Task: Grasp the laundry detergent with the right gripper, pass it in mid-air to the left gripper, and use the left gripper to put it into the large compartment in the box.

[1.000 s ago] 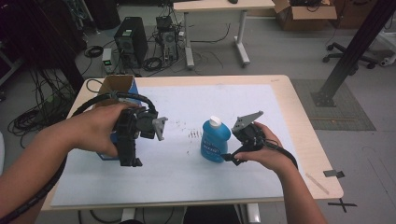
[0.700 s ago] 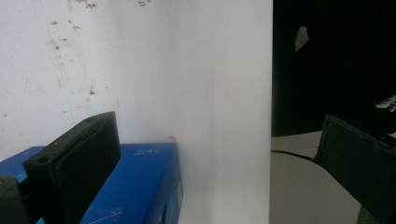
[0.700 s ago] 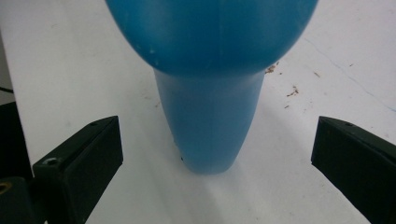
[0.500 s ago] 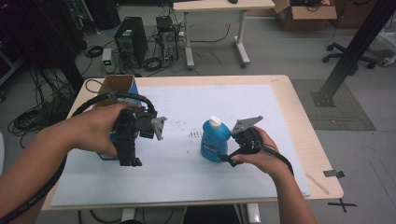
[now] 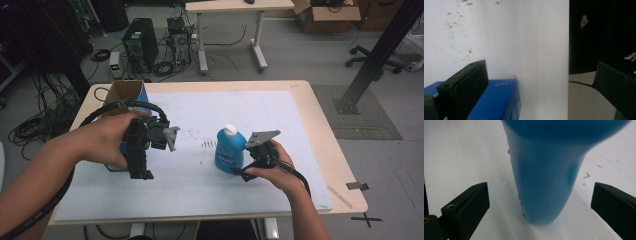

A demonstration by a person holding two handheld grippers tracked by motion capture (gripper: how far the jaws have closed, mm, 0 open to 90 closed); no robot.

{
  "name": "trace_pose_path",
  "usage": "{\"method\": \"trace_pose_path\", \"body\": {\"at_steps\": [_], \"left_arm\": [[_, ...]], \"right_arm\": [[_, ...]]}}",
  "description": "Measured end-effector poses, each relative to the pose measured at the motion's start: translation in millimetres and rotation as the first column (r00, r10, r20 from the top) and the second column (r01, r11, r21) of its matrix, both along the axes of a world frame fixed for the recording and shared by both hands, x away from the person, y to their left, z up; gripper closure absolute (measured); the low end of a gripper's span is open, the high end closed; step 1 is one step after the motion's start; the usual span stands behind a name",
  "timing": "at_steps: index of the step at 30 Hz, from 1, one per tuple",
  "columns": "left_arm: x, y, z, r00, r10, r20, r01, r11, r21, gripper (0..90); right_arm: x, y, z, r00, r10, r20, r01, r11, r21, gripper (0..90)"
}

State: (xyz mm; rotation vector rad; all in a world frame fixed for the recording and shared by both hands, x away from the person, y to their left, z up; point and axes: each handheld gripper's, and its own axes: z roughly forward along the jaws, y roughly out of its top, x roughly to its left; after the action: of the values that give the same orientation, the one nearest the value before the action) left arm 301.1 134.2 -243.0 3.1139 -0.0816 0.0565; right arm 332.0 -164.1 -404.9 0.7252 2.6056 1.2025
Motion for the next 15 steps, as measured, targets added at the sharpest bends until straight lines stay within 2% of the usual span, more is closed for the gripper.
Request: {"method": "trace_pose_path", "body": {"at_steps": [4,8,11,15], "left_arm": [[-0.4,-0.6,0.4,1.0000,0.003,0.003,-0.003,1.0000,-0.004,0.2],[-0.6,-1.0,1.5,1.0000,0.000,0.005,0.000,1.0000,-0.002,0.2],[-0.2,-0.2,4.8,0.9999,0.003,0.010,-0.003,0.9999,-0.010,0.2],[0.2,0.9,5.9,0.9999,0.008,0.013,-0.008,0.9999,-0.010,0.2]], "right_arm": [[-0.9,1.3,-4.3,0.9999,-0.014,0.003,0.014,0.999,0.038,1.4],[-1.0,3.1,-8.6,0.9999,-0.017,0.002,0.017,0.999,0.044,1.7],[0.6,3.0,-13.5,0.9990,-0.045,0.000,0.045,0.996,0.075,1.4],[0.6,4.0,-16.0,0.9985,-0.056,0.001,0.055,0.993,0.108,1.6]]}}
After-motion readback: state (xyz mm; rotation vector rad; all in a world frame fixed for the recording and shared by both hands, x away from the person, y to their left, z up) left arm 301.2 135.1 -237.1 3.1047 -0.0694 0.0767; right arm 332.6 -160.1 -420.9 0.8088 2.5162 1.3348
